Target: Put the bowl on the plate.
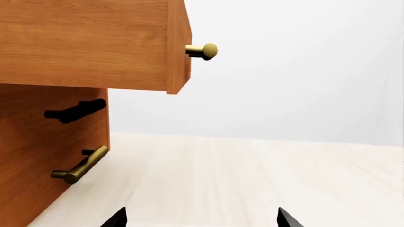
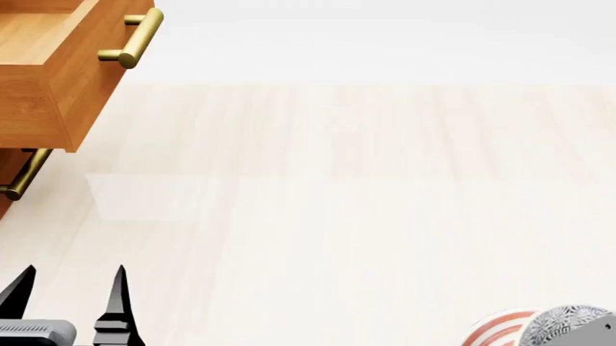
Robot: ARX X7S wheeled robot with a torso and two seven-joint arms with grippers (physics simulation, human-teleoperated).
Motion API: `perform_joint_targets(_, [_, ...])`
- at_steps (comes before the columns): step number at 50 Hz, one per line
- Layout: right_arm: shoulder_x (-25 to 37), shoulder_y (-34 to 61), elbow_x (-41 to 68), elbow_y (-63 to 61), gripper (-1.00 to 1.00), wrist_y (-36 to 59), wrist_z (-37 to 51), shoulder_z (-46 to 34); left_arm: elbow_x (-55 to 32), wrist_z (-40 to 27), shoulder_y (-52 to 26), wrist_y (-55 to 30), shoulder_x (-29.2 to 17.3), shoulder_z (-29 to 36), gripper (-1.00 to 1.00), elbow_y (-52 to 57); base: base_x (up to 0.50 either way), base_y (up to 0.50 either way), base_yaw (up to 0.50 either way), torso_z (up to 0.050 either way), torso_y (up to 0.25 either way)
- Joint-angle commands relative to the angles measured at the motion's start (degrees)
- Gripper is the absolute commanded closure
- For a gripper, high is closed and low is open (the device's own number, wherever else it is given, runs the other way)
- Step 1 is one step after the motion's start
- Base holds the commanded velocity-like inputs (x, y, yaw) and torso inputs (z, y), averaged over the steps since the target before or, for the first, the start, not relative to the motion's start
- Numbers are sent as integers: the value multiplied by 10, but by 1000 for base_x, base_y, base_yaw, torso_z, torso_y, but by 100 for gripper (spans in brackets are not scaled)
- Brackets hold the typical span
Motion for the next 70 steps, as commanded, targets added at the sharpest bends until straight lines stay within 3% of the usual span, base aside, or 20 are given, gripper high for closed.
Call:
perform_joint_targets(1, [24,7,3,-18,-100,-25,-7,13,0,-1,-2,-1,1,4,-100,-1,0,0,0,0,0])
perform_joint_targets(43, [82,53,22,-125,-100,-51,11,68,-6,-2,0,6,-5,5,-100,1,0,0,0,0,0])
perform_joint_targets(70, [80,88,27,-188,-100,-59,15,105,-7,-6,-1,7,-8,6,-100,4,0,0,0,0,0])
